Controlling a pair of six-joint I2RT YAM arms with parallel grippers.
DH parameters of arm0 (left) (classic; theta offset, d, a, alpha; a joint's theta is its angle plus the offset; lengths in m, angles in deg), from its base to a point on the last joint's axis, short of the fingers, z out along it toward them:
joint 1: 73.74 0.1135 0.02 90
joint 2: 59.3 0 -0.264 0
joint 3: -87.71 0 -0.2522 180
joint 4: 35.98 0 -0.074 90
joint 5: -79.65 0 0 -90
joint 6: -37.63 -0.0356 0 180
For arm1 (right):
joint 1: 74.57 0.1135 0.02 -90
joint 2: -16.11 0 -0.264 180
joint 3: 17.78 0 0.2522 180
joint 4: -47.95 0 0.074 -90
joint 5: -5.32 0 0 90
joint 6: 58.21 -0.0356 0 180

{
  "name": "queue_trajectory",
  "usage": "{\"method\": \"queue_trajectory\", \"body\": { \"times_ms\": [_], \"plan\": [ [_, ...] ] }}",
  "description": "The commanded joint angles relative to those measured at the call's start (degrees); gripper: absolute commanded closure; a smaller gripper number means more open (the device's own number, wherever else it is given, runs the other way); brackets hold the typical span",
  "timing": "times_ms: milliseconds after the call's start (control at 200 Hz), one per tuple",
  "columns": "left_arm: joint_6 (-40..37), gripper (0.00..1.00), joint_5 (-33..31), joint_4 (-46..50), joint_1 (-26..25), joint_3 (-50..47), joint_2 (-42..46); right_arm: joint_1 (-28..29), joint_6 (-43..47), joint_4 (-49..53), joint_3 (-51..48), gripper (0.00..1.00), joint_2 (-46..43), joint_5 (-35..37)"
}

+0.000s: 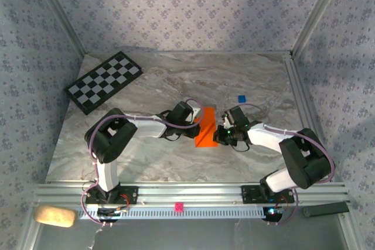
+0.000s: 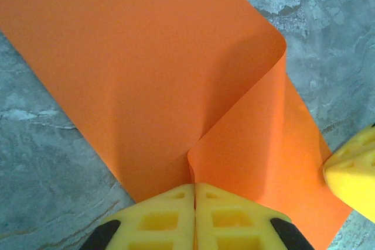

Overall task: Fold a paper plane with a square sheet of paper (pick it up from the middle)
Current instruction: Fold the triangle a second time at the center of the table.

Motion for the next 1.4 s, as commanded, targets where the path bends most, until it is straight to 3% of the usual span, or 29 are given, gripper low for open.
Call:
{"method": "queue_trajectory", "body": {
  "times_ms": [0,395,1394],
  "plan": [
    [-1.14,0.93,0.65,0.40,0.33,1.67,-0.84,0.84,0.96,0.58,1.44,0.96,-0.72,-2.08],
    [-1.54,0.92,0.76,0.39,0.31,2.34,-0.22,1.01,3.14,4.82,1.02,0.99,3.01,1.85],
    [-4.21,0.92,-1.58,1.63,0.27,3.79,-2.37,0.16,3.86,5.86,1.22,1.00,4.49,1.52]
  ]
}}
